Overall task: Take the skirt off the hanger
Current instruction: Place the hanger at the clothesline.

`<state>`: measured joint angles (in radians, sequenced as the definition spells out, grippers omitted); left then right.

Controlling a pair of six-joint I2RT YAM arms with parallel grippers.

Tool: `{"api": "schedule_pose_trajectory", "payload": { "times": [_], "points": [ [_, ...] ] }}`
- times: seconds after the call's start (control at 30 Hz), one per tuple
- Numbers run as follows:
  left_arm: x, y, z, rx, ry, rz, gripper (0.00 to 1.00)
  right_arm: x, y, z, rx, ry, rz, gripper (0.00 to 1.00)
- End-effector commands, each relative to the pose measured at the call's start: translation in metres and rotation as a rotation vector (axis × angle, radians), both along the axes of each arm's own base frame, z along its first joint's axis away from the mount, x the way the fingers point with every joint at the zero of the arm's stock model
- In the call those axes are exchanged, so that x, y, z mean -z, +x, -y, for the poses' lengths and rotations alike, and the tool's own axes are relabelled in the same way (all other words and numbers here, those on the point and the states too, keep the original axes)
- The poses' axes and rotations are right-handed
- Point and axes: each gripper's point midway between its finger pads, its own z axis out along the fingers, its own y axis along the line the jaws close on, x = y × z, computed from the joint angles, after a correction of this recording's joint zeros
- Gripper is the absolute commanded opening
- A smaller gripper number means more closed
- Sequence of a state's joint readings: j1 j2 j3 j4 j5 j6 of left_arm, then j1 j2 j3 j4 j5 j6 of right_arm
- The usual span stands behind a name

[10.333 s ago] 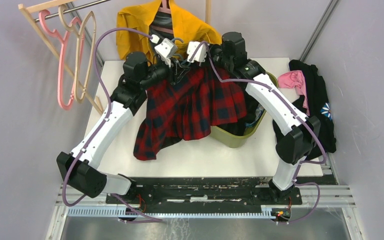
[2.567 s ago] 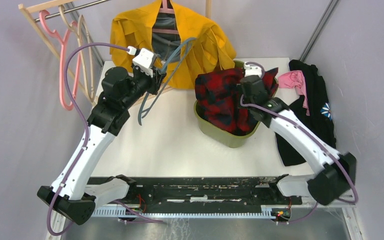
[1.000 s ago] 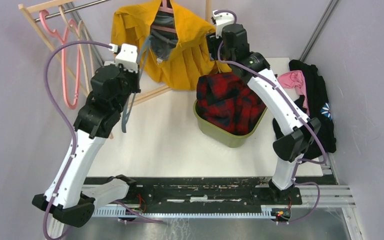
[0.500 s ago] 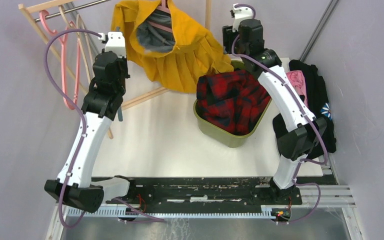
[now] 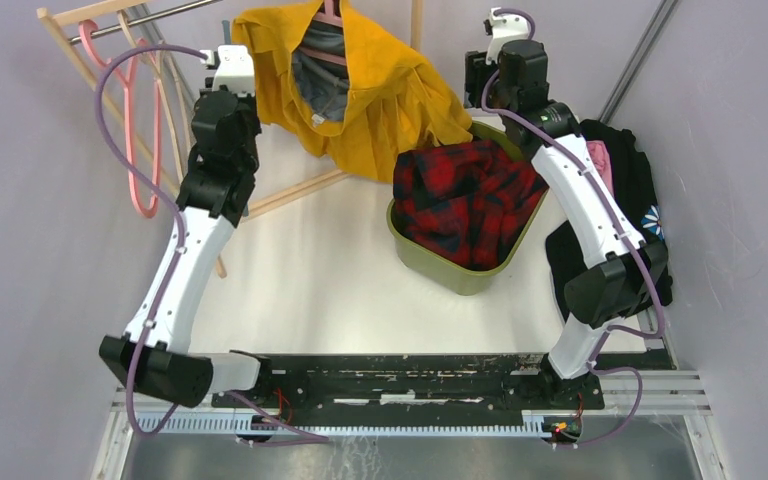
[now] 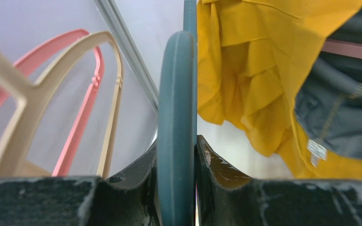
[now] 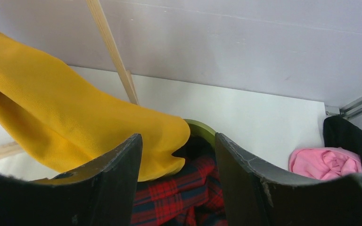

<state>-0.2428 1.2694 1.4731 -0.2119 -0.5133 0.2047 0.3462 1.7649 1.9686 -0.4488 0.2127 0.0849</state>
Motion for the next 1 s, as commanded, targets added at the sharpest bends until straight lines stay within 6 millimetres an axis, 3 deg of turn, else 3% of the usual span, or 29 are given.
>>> {"api": "schedule_pose_trajectory", "payload": {
  "times": [0.0, 0.13, 0.27, 0.53, 0.67, 0.97],
  "points": [
    [-0.029, 0.032, -0.021, -0.114, 0.099, 0.099, 0.03, -0.027, -0.004, 0.012, 0.015, 0.068, 0.071, 0.63],
    [-0.034, 0.058, -0.028, -0.142, 0.1, 0.123, 0.03, -0.025, -0.009, 0.025, 0.037, 0.048, 0.068, 0.63],
    [-0.049, 0.07, -0.03, -0.15, 0.084, 0.168, 0.03, -0.024, -0.017, 0.037, 0.059, -0.006, 0.07, 0.63],
    [-0.074, 0.06, -0.014, -0.046, -0.018, 0.245, 0.03, -0.016, -0.018, 0.049, 0.083, -0.06, 0.063, 0.64],
    [-0.077, 0.053, -0.019, -0.066, -0.005, 0.251, 0.03, -0.006, -0.015, 0.047, 0.077, -0.038, 0.044, 0.63],
    [-0.091, 0.066, -0.034, -0.109, 0.02, 0.294, 0.03, 0.002, -0.012, 0.046, 0.072, -0.021, 0.025, 0.63]
  ]
}}
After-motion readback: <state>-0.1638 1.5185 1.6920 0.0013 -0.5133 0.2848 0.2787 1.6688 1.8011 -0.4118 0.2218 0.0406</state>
